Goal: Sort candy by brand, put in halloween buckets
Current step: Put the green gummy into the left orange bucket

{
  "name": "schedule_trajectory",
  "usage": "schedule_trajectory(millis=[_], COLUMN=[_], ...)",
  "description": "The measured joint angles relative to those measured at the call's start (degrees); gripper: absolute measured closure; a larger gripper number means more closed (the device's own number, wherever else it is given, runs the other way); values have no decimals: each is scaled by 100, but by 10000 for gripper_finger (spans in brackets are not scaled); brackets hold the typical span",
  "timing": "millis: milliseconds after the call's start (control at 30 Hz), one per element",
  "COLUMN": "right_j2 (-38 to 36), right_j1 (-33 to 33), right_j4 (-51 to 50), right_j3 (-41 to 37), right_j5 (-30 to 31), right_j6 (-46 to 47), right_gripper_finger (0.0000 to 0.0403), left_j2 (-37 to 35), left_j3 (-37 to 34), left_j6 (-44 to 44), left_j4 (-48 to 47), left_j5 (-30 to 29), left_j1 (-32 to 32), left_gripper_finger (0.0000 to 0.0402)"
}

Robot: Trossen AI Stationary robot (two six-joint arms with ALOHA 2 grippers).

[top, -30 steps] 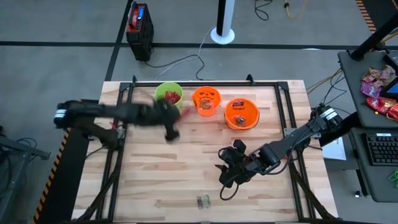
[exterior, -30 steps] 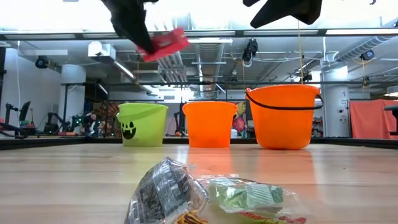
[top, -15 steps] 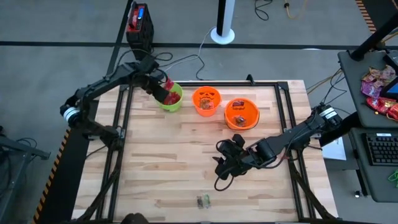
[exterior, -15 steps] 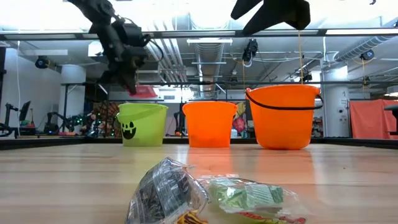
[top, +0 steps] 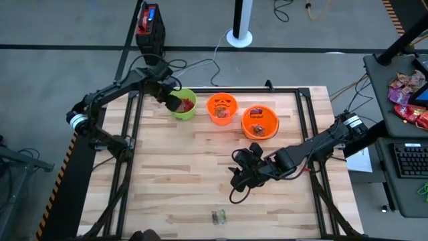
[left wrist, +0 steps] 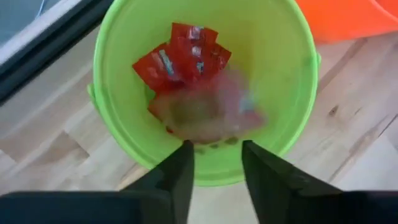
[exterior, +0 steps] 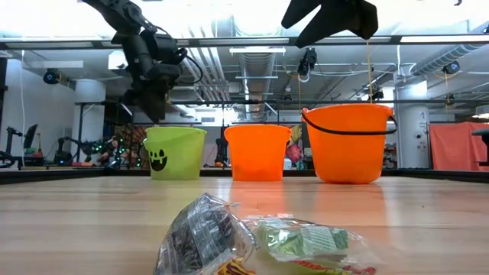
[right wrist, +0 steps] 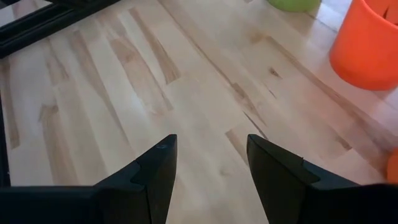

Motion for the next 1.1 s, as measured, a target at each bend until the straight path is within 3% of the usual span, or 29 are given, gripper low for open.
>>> schedule_trajectory(millis=[67, 167, 233, 300, 400, 533, 667, 733, 800, 900, 1100], right_j2=[0, 0, 0, 54, 233, 638, 1383, 1825, 2242, 2805, 3717], right_j1=[-1, -17, -31, -29, 6, 62, 133, 179, 224, 300, 371], right_j4=[2, 3, 64, 356, 950, 1383, 928, 509, 0, -498, -880], right_j3=[0, 0, 4, 9, 13, 77, 577, 978, 1411, 2055, 3311], right_j5=[-40, -440, -1001, -1592, -2245, -2812, -3335, -3605, -3760, -3770, -3766], right_j6=[100, 553, 868, 1069, 1490, 1917, 2327, 2505, 2651, 2862, 3254], right_gripper_finger=[216, 216, 216, 216, 216, 221, 238, 248, 256, 262, 241], left_j2=[-29, -334, -669, -1026, -1534, -1947, -2048, -2027, -2012, -1959, -1888], left_j3=[25, 30, 25, 22, 19, 15, 13, 13, 13, 13, 13], left_j6=[-233, -591, -1035, -1594, -2651, -3939, -4870, -5345, -5642, -5741, -5424], left_j4=[-138, -352, -322, -316, -214, 115, 307, 290, 202, 193, 186], left_j5=[85, 733, 1089, 1007, 71, -1823, -4019, -4999, -5622, -5882, -5278], left_j1=[-24, -293, -770, -1465, -2870, -5113, -7121, -7850, -8358, -8704, -8745], left_gripper_finger=[263, 242, 239, 240, 246, 253, 260, 264, 269, 277, 286])
